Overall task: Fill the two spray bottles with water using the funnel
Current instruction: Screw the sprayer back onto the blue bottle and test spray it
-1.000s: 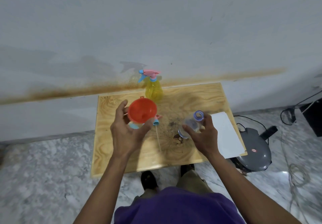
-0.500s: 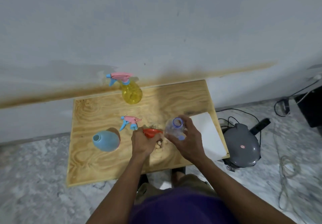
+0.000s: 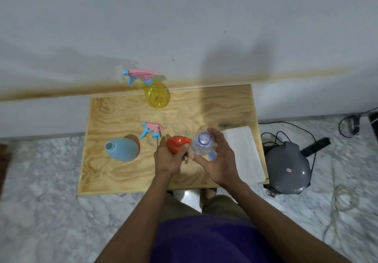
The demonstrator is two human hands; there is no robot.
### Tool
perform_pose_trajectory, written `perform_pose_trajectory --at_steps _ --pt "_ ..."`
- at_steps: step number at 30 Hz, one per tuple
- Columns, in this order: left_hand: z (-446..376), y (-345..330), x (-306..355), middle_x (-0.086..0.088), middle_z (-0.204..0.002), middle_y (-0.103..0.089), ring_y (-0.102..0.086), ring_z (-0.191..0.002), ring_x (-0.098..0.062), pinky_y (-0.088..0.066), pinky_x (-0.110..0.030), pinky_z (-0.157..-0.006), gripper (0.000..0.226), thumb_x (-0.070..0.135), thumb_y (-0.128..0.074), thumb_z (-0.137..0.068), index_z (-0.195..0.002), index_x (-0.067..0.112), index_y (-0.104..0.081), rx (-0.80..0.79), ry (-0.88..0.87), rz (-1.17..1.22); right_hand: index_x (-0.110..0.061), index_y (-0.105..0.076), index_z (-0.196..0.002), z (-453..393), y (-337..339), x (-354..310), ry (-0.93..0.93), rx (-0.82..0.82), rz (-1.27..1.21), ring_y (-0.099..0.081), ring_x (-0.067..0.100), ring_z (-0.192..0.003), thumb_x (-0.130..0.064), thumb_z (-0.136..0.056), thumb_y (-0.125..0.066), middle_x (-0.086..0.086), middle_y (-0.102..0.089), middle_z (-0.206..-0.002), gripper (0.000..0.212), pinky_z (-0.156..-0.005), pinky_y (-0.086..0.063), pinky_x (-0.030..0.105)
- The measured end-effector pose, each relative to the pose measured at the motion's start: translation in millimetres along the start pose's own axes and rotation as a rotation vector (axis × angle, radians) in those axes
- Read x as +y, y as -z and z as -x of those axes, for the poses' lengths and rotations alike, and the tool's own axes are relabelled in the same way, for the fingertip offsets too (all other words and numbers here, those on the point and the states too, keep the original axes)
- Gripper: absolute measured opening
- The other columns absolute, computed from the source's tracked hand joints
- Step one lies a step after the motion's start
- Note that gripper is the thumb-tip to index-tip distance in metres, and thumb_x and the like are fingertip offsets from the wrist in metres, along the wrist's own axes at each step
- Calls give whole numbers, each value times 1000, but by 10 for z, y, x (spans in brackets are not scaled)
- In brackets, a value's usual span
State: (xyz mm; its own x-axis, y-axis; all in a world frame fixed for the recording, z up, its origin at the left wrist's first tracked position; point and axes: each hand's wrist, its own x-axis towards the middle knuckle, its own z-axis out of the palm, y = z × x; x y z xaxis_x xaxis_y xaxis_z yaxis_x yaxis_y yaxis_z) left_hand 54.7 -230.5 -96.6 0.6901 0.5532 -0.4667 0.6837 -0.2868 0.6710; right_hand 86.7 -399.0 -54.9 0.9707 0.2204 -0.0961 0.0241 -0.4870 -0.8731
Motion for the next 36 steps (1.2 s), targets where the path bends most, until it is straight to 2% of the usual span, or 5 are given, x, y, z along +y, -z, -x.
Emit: perform_pose_trajectory --at_steps 9,14,21,25,36 --pt "279 612 -428 8 -77 -70 -67 -75 -4 -45 -18 -67 14 30 -74 -87 -93 19 -69 52 -45 0 -19 -56 -103 398 -62 -27 -663 -138 48 -64 16 -85 -18 -78 -78 1 -65 -95 34 -75 -54 34" --pt "215 1159 -1019 5 -72 -69 -68 -81 -22 -44 -26 -67 30 44 -78 -81 -78 16 -67 109 76 1 -21 -65 -81 359 -729 -366 -512 -257 137 -69 15 -69 -20 -81 -70 -3 -70 -71 5 -72 -57 40" --pt "-271 1685 -1240 9 -132 -52 -56 -116 -16 -53 -40 -91 89 48 -88 -67 -141 35 -41 86 -87 101 -4 -59 -111 -551 -1769 -891 -267 -177 317 -63 34 -95 -13 -93 -57 15 -69 -104 20 -70 -35 30" --pt "-464 1757 -1172 42 -134 -41 -48 -131 -8 -52 -44 -100 88 45 -88 -69 -143 45 -39 -1 -285 152 -2 -47 -123 -825 -2009 -869 -340 -239 553 -57 42 -114 -9 -95 -50 25 -59 -120 29 -89 -45 41" --pt "-651 1632 -1310 5 -133 -59 -57 -121 -11 -56 -45 -91 79 43 -89 -70 -135 21 -51 22 -336 188 -5 -43 -126 -900 -2228 -804 -539 -180 478 -55 44 -113 -22 -91 -61 24 -57 -122 43 -89 -44 42"
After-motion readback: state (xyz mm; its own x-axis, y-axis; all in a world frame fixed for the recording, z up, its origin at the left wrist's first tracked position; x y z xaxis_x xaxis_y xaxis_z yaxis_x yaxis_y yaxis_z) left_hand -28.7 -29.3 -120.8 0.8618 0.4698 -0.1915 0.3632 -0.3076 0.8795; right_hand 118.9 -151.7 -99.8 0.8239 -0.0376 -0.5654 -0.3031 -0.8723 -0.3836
